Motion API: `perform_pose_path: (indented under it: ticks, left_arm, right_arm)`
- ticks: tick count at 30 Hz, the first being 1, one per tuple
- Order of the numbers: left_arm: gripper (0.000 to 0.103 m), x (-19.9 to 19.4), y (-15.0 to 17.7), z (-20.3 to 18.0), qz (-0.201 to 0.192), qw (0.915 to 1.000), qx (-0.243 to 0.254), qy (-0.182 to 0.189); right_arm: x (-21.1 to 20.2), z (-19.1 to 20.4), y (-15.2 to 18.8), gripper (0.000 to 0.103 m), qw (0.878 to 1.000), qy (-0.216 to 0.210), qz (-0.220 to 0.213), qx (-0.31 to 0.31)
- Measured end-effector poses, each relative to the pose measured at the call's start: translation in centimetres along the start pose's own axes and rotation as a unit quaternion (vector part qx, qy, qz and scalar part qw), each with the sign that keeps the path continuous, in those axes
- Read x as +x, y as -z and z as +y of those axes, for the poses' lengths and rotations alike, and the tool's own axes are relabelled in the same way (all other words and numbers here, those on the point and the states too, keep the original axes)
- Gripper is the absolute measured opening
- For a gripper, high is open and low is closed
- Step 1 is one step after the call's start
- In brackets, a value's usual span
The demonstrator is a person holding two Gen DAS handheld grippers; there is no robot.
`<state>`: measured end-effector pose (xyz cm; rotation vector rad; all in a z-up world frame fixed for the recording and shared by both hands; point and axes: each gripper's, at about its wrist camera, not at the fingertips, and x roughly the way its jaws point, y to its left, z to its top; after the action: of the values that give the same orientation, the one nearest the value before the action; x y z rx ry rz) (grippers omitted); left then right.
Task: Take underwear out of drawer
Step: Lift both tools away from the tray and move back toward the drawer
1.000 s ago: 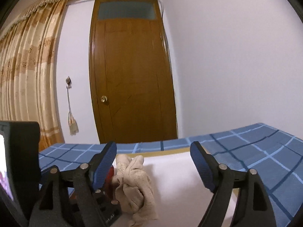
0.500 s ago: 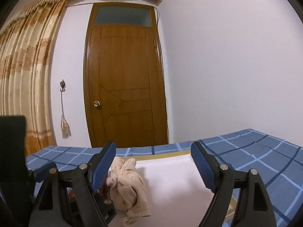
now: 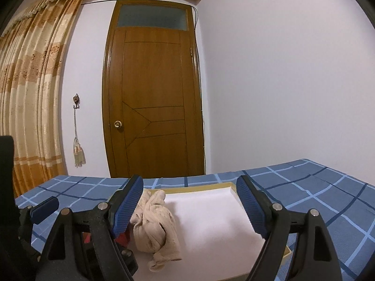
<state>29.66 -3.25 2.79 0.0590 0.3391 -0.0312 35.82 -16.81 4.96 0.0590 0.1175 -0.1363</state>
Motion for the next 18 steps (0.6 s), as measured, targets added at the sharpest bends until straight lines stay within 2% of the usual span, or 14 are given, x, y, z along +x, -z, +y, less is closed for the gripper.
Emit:
perform_pose_path:
  ticks: [9, 18]
  left_arm:
    - [0.088, -1.3, 0.4, 0.2, 0.004, 1.0, -0.002, -0.002]
    - [0.088, -1.8, 0.9, -0.6, 0.014, 0.9997, 0.019, -0.011]
  right_arm:
    - [-0.3, -2.5, 0.3, 0.084, 0.998, 0.037, 0.009, 0.049]
    - [-1.9, -3.6, 0.6, 0.084, 0.998, 0.02, 0.019, 0.055]
